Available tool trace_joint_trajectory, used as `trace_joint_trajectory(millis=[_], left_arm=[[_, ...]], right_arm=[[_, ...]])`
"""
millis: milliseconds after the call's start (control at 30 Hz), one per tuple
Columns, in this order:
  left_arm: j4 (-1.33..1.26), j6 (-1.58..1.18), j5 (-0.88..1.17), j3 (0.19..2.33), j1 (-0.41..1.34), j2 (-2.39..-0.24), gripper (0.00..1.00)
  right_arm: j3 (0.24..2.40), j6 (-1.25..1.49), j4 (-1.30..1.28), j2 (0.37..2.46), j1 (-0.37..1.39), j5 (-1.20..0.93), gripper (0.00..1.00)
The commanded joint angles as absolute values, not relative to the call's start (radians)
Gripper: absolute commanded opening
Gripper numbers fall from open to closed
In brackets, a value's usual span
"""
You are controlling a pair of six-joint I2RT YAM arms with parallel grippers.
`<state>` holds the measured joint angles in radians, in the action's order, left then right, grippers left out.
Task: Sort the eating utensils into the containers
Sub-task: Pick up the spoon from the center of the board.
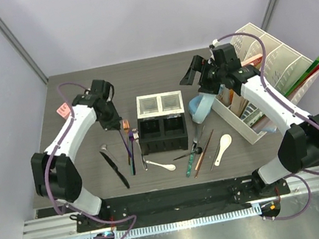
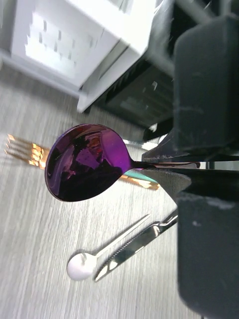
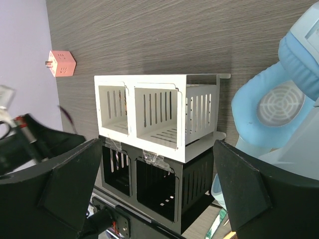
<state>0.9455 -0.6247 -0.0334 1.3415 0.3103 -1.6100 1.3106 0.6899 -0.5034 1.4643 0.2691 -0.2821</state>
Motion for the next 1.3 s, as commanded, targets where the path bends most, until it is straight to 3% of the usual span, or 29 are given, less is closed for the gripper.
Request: trace_joint_trajectory(millis=[0,267,633,1267], left_arm=[[1.025,-0.644,-0.043,1.443,0.314,-1.531,0.00],[0.921,-0.687,-0.022,1.572,0.314,-1.506,0.00],[0.902,-0.637,0.008,1.965,0.342,-1.851,0.00],[0.830,-0.594,-0.083,2.060,0.440,-1.999,0.00]], right_arm=[[1.324,0.664,-0.545,1.443,0.264,-0.232,0.99],[1.377,0.655,-0.569,1.434,0.264,-0.135,0.99],[1.315,0.657,-0.578,1.401,0.264,-0.089,0.99],[1.339,0.673,-0.566,1.420,0.261,-0.190,1.00]])
